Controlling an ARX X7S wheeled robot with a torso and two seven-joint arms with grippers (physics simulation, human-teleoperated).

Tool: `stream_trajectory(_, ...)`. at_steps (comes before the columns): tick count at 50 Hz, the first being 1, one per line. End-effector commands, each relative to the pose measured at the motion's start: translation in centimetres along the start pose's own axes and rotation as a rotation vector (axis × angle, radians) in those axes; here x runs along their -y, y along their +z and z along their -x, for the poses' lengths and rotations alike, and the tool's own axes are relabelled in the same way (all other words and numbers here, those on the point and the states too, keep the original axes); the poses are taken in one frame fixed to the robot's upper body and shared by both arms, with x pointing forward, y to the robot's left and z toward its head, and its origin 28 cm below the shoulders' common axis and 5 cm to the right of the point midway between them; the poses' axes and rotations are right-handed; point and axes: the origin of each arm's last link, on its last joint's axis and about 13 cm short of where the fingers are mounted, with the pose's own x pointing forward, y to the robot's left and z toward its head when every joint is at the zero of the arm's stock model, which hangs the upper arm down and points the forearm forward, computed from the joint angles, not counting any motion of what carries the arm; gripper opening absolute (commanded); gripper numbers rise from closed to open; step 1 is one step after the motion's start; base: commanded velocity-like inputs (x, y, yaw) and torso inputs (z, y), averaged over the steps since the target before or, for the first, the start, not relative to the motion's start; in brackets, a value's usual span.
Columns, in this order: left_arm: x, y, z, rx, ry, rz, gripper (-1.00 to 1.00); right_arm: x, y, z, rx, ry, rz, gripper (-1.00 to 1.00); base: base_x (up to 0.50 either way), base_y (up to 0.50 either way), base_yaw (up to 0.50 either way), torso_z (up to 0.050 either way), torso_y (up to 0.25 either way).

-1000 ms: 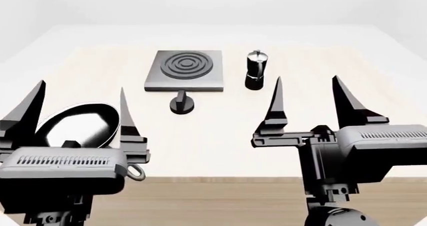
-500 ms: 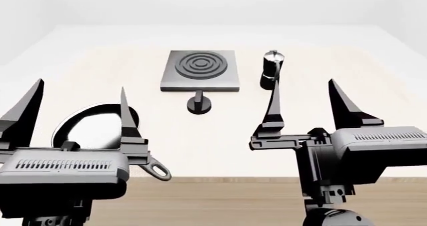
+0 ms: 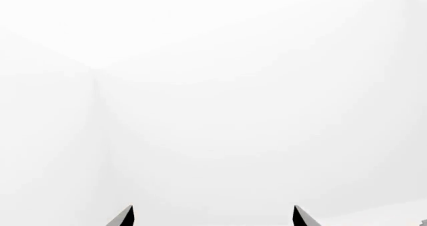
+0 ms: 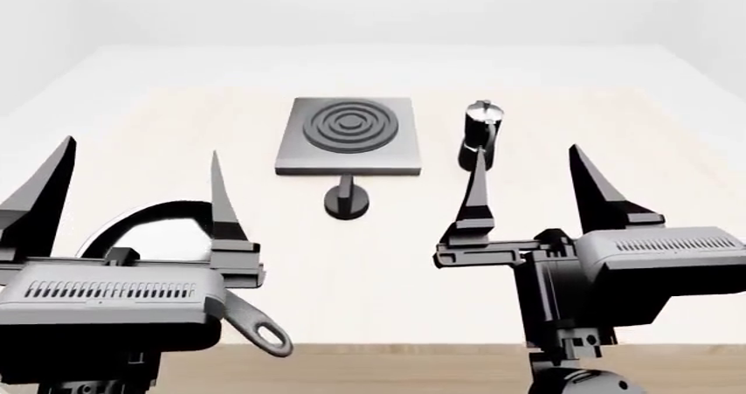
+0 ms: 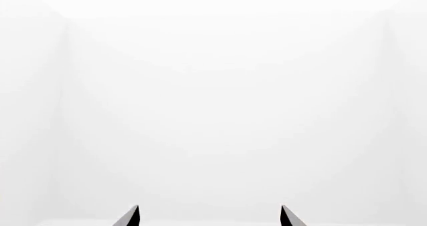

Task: Turn on the stove and put the moka pot on it.

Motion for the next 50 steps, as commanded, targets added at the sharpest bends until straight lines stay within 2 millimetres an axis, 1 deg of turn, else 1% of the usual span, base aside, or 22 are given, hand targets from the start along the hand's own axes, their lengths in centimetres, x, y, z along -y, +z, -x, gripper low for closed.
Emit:
stream_trajectory(1, -0.01, 0.04, 0.07, 0.001, 0.0, 0.0, 1.0, 0.0, 0.4, -0.14, -0.001, -0.001, -0.002, 1.0, 0.28, 0.0, 0.0, 0.0, 0.0)
stream_trajectory(3, 0.02, 0.04, 0.08, 0.001, -0.001, 0.001, 1.0, -0.06, 0.04, 0.13, -0.001, 0.002, -0.002, 1.0, 0.28, 0.0, 0.0, 0.0, 0.0)
stream_trajectory(4, 0.02, 0.01, 0.07, 0.001, 0.0, 0.0, 1.0, -0.03, 0.34, -0.08, -0.001, 0.002, -0.003, 1.0, 0.27, 0.0, 0.0, 0.0, 0.0)
stream_trajectory(8, 0.03, 0.0, 0.05, 0.001, 0.0, 0.0, 1.0, 0.02, 0.3, -0.07, 0.001, -0.002, -0.006, 1.0, 0.28, 0.0, 0.0, 0.0, 0.0)
stream_trajectory(10, 0.03, 0.01, 0.06, 0.001, 0.0, -0.001, 1.0, 0.01, -0.07, 0.14, 0.001, -0.001, -0.006, 1.0, 0.28, 0.0, 0.0, 0.0, 0.0)
stream_trajectory(11, 0.0, 0.03, 0.06, 0.002, 0.0, 0.0, 1.0, 0.01, 0.28, -0.08, 0.002, -0.001, -0.005, 1.0, 0.28, 0.0, 0.0, 0.0, 0.0)
stream_trajectory(14, -0.01, 0.1, 0.04, 0.003, 0.0, 0.0, 1.0, -0.02, -0.31, 0.18, -0.001, -0.002, -0.006, 1.0, 0.28, 0.0, 0.0, 0.0, 0.0)
stream_trajectory(17, 0.02, 0.1, 0.05, 0.003, 0.0, 0.0, 1.0, -0.07, 0.38, -0.09, -0.001, 0.0, -0.005, 1.0, 0.28, 0.0, 0.0, 0.0, 0.0)
stream_trajectory(18, 0.0, 0.07, 0.06, 0.004, 0.001, 0.002, 1.0, -0.07, 0.12, 0.03, 0.001, 0.001, -0.005, 1.0, 0.28, 0.0, 0.0, 0.0, 0.0)
stream_trajectory(20, -0.01, 0.06, 0.06, 0.004, 0.001, 0.001, 1.0, -0.05, 0.54, -0.21, 0.002, -0.001, -0.006, 1.0, 0.28, 0.0, 0.0, 0.0, 0.0)
stream_trajectory(26, -0.01, 0.16, 0.09, 0.004, -0.001, 0.001, 1.0, -0.03, 0.33, -0.06, 0.0, 0.0, -0.005, 1.0, 0.28, 0.0, 0.0, 0.0, 0.0)
stream_trajectory(27, 0.0, 0.09, 0.1, 0.002, -0.001, 0.0, 1.0, -0.04, -0.21, 0.14, -0.002, -0.001, -0.005, 1.0, 0.28, 0.0, 0.0, 0.0, 0.0)
stream_trajectory(32, 0.02, 0.1, 0.1, 0.002, 0.0, 0.003, 1.0, -0.01, 0.52, -0.17, 0.002, 0.001, -0.006, 1.0, 0.28, 0.0, 0.0, 0.0, 0.0)
stream_trajectory(33, 0.03, 0.12, 0.1, 0.002, 0.001, 0.004, 1.0, 0.0, 0.49, -0.19, 0.002, 0.0, -0.006, 1.0, 0.28, 0.0, 0.0, 0.0, 0.0)
stream_trajectory(34, 0.04, 0.1, 0.12, 0.003, 0.001, 0.005, 1.0, 0.0, -0.01, 0.05, 0.001, -0.001, -0.006, 1.0, 0.28, 0.0, 0.0, 0.0, 0.0)
stream_trajectory(36, 0.05, 0.13, 0.16, 0.004, 0.0, 0.005, 1.0, -0.01, 0.31, -0.03, 0.001, 0.0, -0.006, 1.0, 0.28, 0.0, 0.0, 0.0, 0.0)
stream_trajectory(37, 0.05, 0.17, 0.17, 0.004, -0.001, 0.004, 1.0, -0.02, -0.07, 0.16, 0.002, 0.0, -0.006, 1.0, 0.28, 0.0, 0.0, 0.0, 0.0)
stream_trajectory(39, -0.03, 0.18, 0.17, 0.004, 0.002, 0.004, 1.0, -0.02, 0.42, -0.06, 0.001, -0.001, -0.006, 1.0, 0.28, 0.0, 0.0, 0.0, 0.0)
stream_trajectory(42, -0.03, 0.23, 0.19, 0.005, 0.001, 0.002, 1.0, -0.06, 0.57, -0.09, 0.002, 0.0, -0.007, 1.0, 0.28, 0.0, 0.0, 0.0, 0.0)
stream_trajectory(48, -0.04, 0.3, 0.14, 0.007, 0.001, 0.003, 1.0, -0.03, -0.19, 0.22, 0.002, -0.001, -0.006, 1.0, 0.28, 0.0, 0.0, 0.0, 0.0)
stream_trajectory(49, -0.02, 0.3, 0.14, 0.008, 0.0, 0.003, 1.0, -0.01, 0.22, 0.01, 0.002, -0.001, -0.006, 1.0, 0.28, 0.0, 0.0, 0.0, 0.0)
stream_trajectory(50, -0.01, 0.35, 0.12, 0.009, 0.0, 0.003, 1.0, -0.05, -0.21, 0.2, 0.001, 0.0, -0.006, 1.0, 0.28, 0.0, 0.0, 0.0, 0.0)
